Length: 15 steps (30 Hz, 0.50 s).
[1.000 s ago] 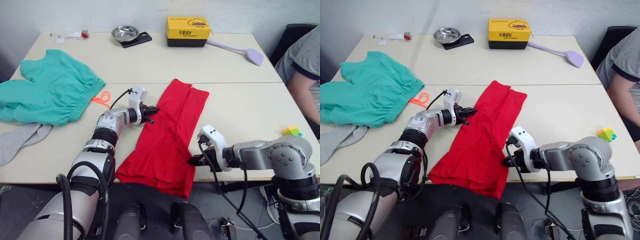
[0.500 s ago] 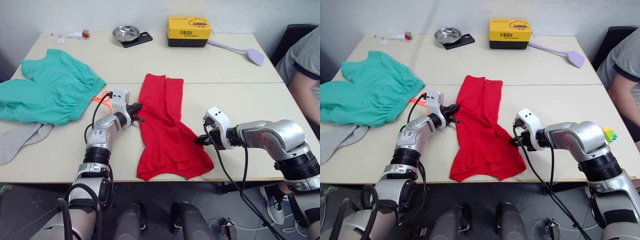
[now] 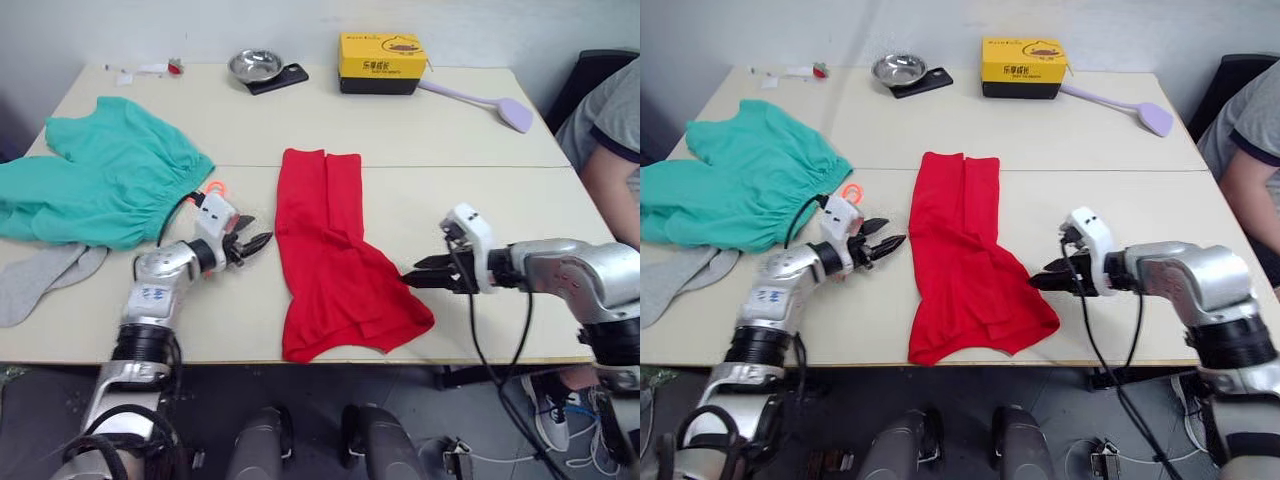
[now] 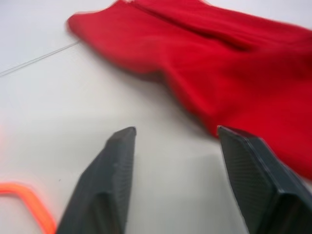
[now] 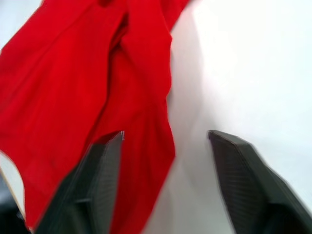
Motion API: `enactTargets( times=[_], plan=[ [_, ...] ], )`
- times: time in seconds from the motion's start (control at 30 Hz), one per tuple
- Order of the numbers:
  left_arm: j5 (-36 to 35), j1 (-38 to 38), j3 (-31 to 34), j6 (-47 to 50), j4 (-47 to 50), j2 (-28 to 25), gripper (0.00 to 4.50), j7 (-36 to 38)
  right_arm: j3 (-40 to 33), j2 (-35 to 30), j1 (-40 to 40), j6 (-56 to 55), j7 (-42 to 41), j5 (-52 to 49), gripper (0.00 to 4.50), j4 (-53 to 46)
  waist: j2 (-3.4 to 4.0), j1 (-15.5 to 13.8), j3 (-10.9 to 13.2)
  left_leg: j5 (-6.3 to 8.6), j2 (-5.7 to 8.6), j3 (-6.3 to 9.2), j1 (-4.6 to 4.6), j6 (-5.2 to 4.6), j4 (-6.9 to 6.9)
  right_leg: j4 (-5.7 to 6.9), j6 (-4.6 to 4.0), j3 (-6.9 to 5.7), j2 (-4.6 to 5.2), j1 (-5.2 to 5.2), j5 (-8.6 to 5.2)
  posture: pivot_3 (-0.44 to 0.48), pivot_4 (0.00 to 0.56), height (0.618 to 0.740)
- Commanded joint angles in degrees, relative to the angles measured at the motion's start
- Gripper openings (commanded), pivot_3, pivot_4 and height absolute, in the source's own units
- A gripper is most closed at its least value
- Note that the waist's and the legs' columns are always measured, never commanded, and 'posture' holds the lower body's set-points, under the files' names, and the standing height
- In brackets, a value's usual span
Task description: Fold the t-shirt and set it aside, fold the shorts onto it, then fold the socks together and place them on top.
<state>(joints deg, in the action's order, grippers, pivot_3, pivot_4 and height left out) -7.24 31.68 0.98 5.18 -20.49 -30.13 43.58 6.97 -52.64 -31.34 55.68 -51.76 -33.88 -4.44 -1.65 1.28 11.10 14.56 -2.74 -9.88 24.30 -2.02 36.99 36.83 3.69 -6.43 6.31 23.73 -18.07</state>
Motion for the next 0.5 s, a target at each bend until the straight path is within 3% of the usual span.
enactTargets(
  times=[0.03, 0.1, 0.23, 0.33, 0.43, 0.5],
  plan=[
    [1.20, -1.67, -2.29, -12.20, 7.69, -5.35, 3.84, 8.87, -0.05, -5.49, 5.03, -30.89, -9.64, 12.48, 3.83, 1.89, 0.01, -0.08, 0.00, 0.06, 0.01, -0.02, 0.02, 0.06, -0.05, -0.11, 0.02, -0.02, 0.00, -0.01, 0.01, 0.000, 0.150, 0.740],
    [1.69, -2.75, -3.26, -18.16, 7.48, -8.02, 4.46, 12.34, -0.26, -5.90, 7.00, -47.67, -13.00, 17.73, 3.83, 7.21, 0.02, 0.14, 0.00, 0.09, 0.02, -0.16, -0.01, 0.05, -0.04, -0.25, 0.13, 0.00, -0.01, -0.06, 0.07, 0.000, 0.150, 0.740],
    [1.55, -4.46, -6.86, -29.26, 4.22, -12.35, 4.49, 22.87, 0.71, -4.01, 7.64, -73.99, -17.10, 24.85, 3.83, 19.86, 0.06, 0.56, 0.03, 0.08, 0.02, -0.35, -0.17, 0.04, -0.03, -0.27, 0.24, 0.04, -0.05, -0.14, 0.13, 0.000, 0.150, 0.740],
    [3.16, -3.83, -9.44, -36.83, -0.39, -13.20, 4.49, 26.48, 1.49, -1.26, 6.13, -83.30, -18.10, 27.06, 3.83, 26.34, 0.12, 0.76, 0.06, 0.01, -0.06, -0.40, -0.21, 0.00, 0.00, -0.19, 0.23, 0.06, -0.11, -0.10, 0.13, 0.000, 0.150, 0.740],
    [6.69, -1.88, -11.78, -46.91, -5.47, -12.31, 4.50, 25.89, 2.68, 1.01, 5.55, -88.44, -19.77, 28.13, 4.44, 29.59, 0.18, 0.72, 0.06, -0.11, -0.09, -0.37, -0.23, -0.13, 0.07, 0.02, 0.16, 0.24, -0.09, -0.04, 0.10, 0.000, 0.150, 0.740],
    [8.31, -0.53, -13.09, -51.08, -7.54, -11.11, 4.50, 24.66, 3.46, 2.64, 5.41, -92.52, -19.71, 29.13, 4.47, 30.62, 0.21, 0.56, 0.04, -0.11, -0.09, -0.30, -0.31, -0.11, 0.08, 0.04, 0.13, 0.22, -0.07, -0.11, 0.08, 0.000, 0.150, 0.740]
  ],
)
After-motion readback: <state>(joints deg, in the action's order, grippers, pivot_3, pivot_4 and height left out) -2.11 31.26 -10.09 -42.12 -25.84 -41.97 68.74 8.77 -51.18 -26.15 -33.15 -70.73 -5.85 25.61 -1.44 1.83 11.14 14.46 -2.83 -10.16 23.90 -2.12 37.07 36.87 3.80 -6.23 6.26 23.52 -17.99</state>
